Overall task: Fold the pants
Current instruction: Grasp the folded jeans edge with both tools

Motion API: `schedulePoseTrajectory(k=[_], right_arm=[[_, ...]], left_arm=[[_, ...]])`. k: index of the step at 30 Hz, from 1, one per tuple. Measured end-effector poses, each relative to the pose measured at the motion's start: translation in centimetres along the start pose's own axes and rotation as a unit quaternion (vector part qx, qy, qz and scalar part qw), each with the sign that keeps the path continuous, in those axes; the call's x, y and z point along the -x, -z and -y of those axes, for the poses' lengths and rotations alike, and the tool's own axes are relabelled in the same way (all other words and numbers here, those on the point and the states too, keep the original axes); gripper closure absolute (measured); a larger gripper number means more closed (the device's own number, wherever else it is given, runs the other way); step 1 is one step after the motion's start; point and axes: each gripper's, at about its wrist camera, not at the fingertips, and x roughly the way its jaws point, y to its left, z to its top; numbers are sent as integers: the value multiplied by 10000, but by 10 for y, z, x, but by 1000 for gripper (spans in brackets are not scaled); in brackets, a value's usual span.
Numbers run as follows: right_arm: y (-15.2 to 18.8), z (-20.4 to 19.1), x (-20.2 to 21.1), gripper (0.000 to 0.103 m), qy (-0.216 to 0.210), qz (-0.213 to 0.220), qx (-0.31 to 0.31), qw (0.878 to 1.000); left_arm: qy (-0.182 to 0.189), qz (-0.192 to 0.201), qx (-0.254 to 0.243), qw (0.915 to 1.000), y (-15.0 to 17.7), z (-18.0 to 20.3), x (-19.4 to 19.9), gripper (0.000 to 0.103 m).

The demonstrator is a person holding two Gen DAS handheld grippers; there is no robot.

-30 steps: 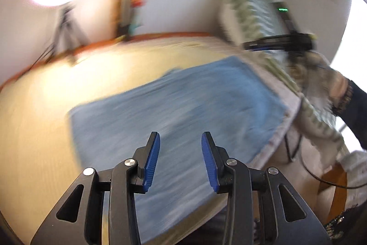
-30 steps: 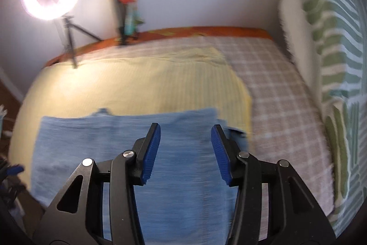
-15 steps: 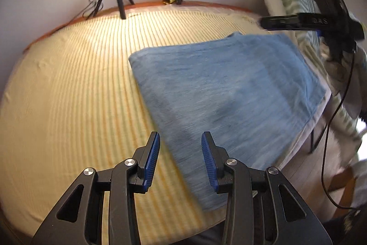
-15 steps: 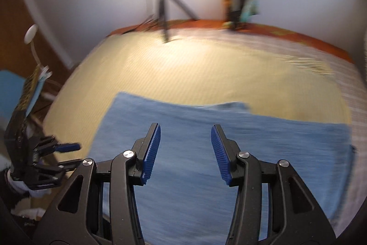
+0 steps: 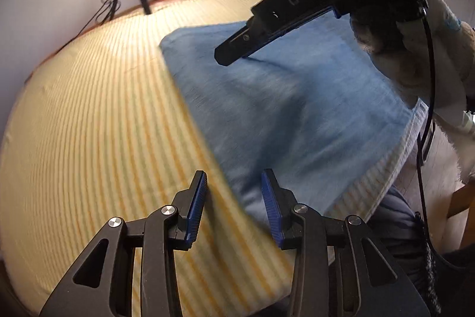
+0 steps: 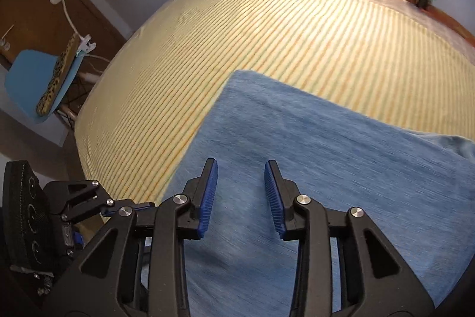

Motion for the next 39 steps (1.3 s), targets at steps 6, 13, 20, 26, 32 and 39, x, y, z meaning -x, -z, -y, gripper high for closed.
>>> schedulePoseTrajectory(k=[6, 13, 20, 26, 32, 39], right_arm=[[-11, -14, -30, 68, 345, -403, 241, 9983], [-41, -19, -18, 48, 566, -497, -148, 9970], [-64, -43, -54, 41, 1281, -1220, -29, 9842], [-67, -67, -88, 36, 2038, -1742, 570, 9617], [-71, -49, -74, 69, 1888, -1732, 420, 9657], [-71, -2, -31, 88, 916, -1216, -704, 9858]], left_arm=[[442, 105, 713, 9964, 6, -21, 11, 67], [1081, 284, 1504, 9823, 13, -32, 24, 67], [1499, 386, 2093, 9655, 26, -27, 15, 67], [1695, 640, 1892, 9651, 18, -8, 23, 67], [1569, 679, 2351, 9568, 17, -23, 19, 49], [2047, 387, 2833, 9361, 12, -32, -3, 48]])
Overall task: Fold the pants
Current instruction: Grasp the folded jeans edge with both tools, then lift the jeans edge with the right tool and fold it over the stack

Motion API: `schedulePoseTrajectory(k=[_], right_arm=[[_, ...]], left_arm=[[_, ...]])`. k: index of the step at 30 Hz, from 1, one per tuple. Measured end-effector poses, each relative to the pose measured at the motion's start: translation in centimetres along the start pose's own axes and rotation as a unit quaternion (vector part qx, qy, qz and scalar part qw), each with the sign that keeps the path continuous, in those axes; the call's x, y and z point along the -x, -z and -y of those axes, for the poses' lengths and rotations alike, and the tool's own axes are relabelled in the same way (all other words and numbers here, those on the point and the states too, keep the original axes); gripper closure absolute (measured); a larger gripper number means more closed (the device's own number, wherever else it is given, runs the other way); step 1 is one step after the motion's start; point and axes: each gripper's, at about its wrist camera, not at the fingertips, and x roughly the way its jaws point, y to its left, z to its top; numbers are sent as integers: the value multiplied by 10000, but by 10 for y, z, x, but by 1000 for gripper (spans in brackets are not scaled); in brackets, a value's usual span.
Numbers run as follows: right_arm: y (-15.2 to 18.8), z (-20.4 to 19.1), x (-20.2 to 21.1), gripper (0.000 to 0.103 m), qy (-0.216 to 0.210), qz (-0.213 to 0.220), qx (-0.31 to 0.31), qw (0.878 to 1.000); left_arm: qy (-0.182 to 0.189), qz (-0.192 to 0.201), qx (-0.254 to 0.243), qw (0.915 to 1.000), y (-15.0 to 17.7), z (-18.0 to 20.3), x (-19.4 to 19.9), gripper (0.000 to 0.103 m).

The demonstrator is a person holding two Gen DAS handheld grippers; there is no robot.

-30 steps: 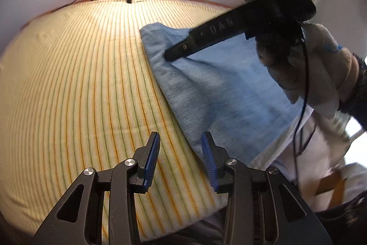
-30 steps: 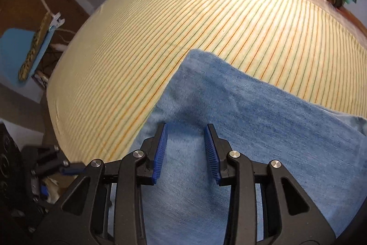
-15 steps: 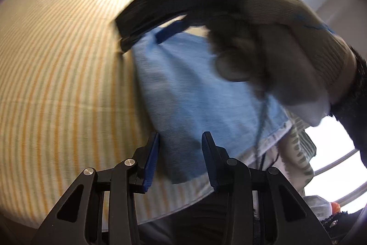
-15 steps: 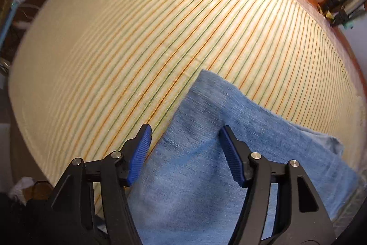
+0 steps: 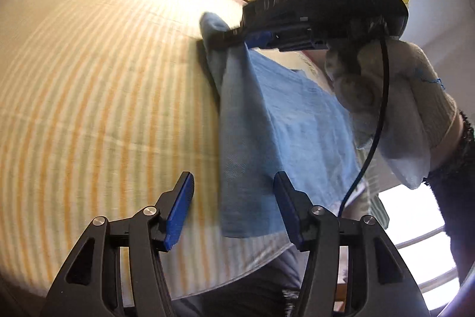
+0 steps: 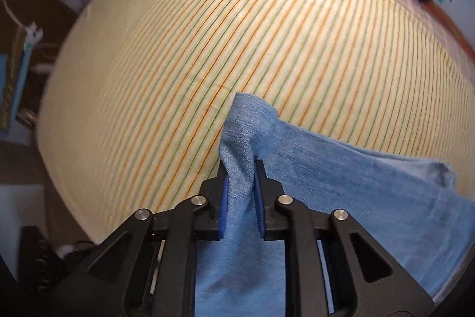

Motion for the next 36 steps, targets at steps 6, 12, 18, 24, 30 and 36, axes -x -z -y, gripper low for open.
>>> schedulePoseTrajectory(k=[6, 12, 18, 24, 30, 36], right_arm=[[8, 18, 24, 90, -318, 320, -256, 9987], [13, 19, 38, 90, -332, 488, -225, 9980], [21, 15, 31, 90, -501, 575, -248, 9968], [28, 15, 43, 90, -842, 984, -578, 9899], [28, -6, 56, 90, -1197, 1271, -518, 9833], [21, -48, 43, 90, -1180, 1221, -181, 9853]], left_arm=[[-1, -45, -357, 9994, -2, 21, -14, 52], [346, 380, -154, 9986, 2, 19, -2, 89], [358, 658, -491, 9960, 9, 33, 12, 91], [505, 771, -440, 9948, 7, 24, 28, 91], [450, 1063, -546, 9918, 13, 20, 64, 92], [195, 1130, -449, 9924, 29, 4, 89, 92]])
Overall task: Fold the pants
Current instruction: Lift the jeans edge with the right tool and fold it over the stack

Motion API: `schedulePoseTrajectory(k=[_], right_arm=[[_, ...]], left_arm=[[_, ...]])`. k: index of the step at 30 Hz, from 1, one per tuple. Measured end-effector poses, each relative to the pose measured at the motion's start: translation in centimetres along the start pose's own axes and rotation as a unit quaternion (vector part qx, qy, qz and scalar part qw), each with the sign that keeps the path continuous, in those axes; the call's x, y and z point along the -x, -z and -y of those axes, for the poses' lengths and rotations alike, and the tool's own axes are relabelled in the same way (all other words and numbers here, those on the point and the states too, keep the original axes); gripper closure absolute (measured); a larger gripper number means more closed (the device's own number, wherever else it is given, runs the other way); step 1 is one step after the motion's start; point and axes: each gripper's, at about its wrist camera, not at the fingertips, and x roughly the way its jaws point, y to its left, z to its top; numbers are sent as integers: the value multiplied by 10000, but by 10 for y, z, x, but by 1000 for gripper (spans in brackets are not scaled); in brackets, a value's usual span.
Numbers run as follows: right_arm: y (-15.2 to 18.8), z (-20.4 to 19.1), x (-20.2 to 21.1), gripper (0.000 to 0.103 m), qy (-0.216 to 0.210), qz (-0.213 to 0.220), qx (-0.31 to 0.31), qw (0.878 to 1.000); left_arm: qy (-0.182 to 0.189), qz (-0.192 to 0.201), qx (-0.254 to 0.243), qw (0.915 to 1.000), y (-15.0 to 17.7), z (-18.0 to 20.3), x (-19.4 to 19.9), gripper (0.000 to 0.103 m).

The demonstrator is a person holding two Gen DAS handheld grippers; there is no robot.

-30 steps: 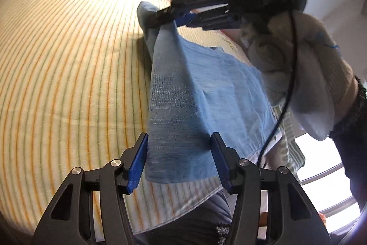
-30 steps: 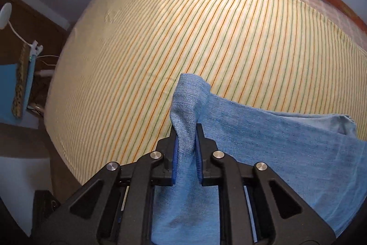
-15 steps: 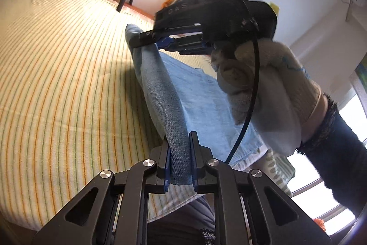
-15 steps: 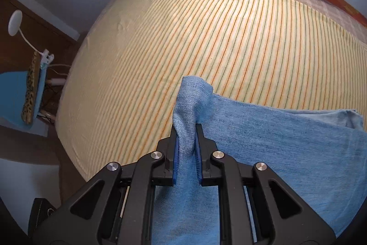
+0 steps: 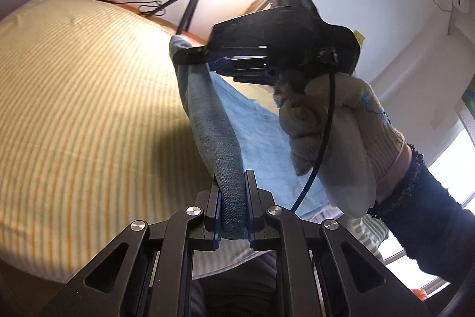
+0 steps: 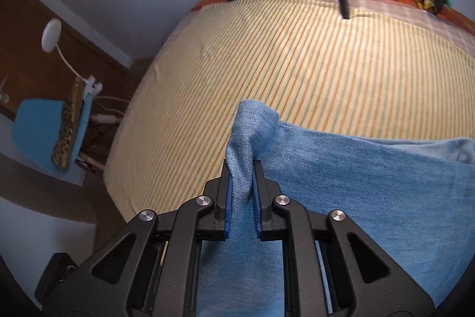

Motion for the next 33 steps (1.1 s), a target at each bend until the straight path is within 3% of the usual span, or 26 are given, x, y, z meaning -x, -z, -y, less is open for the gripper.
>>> schedulePoseTrajectory(k=[5, 14, 19, 23, 25, 28, 33], right_arm=[[2, 0, -2, 90, -276, 20, -154, 9995], [0, 18, 79, 91, -758, 590, -172, 9952], [0, 43, 127, 91, -870, 969, -321, 9910], [5, 77, 166, 91, -922, 1295, -527, 9859], [8, 94, 182, 91, -920, 1436, -647, 9832], [16, 125, 205, 92, -938, 1628, -859, 9784], [33, 167, 234, 92, -863, 1822, -1013, 9742]], left_arm=[[-21, 98, -146, 9998, -1, 15, 8, 92], [293, 109, -1064, 9938, -23, 78, 1, 91], [543, 31, -1319, 9898, -29, 105, -6, 75], [814, 200, -1275, 9883, -28, 108, 3, 52], [887, 285, -1165, 9888, -29, 105, 9, 52], [716, 400, -1130, 9902, -35, 90, 11, 52], [199, 79, -1093, 9938, -51, 73, -33, 52]])
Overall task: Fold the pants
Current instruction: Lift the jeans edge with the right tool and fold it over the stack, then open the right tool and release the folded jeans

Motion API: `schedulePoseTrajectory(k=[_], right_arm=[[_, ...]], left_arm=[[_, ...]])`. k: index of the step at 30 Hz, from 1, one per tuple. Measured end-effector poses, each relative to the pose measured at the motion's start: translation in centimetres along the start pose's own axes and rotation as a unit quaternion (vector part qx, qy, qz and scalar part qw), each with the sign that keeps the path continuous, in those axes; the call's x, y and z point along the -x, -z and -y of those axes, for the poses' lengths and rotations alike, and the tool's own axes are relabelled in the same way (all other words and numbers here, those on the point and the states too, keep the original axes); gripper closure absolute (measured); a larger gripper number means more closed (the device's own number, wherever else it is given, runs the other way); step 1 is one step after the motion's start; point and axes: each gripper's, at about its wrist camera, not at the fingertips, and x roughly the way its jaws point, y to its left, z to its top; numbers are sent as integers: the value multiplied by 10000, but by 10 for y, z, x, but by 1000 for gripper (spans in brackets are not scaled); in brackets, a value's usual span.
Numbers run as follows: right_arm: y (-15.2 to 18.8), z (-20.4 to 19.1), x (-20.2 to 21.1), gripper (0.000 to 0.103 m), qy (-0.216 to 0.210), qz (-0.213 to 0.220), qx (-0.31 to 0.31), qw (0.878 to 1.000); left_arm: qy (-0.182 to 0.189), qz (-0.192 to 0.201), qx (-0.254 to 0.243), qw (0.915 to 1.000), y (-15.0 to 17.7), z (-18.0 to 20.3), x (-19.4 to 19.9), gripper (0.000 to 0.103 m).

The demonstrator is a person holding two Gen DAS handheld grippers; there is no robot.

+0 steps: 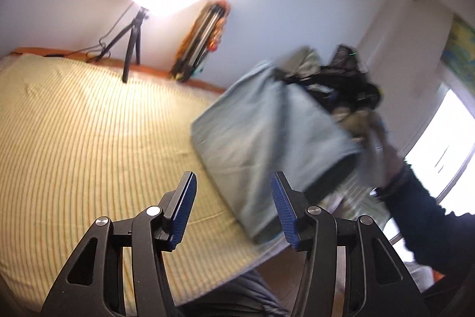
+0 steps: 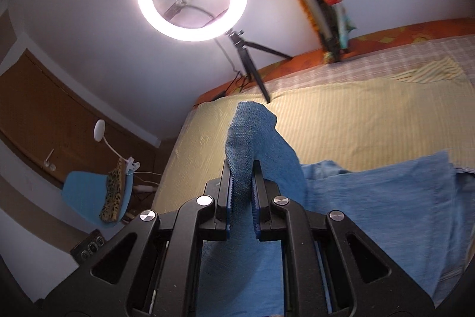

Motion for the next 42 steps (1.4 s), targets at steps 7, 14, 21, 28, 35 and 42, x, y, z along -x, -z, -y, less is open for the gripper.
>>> schedulePoseTrajectory(k=[7, 14, 21, 28, 35, 42], right_arm=[[-7, 68, 38, 92, 389, 129, -259, 9988], [-17, 143, 36, 92, 945, -131, -478, 9943], [2, 204, 29, 91, 1114, -348, -852, 9895], [28, 222, 31, 56, 915, -593, -1096, 9880], [71, 205, 46, 56, 987, -578, -768, 9905], [100, 190, 61, 61, 1341, -501, -636, 9877]], left_arm=[[369, -765, -544, 9949, -5, 31, -88, 52], [759, -1487, -1293, 9774, 22, 90, -180, 53], [799, -2081, -1532, 9627, 57, 108, -220, 53], [784, -1821, -1363, 9706, 31, 97, -188, 53], [147, -1334, -1089, 9849, -12, 43, -140, 53], [-21, -1477, -911, 9848, -5, 22, -140, 53]])
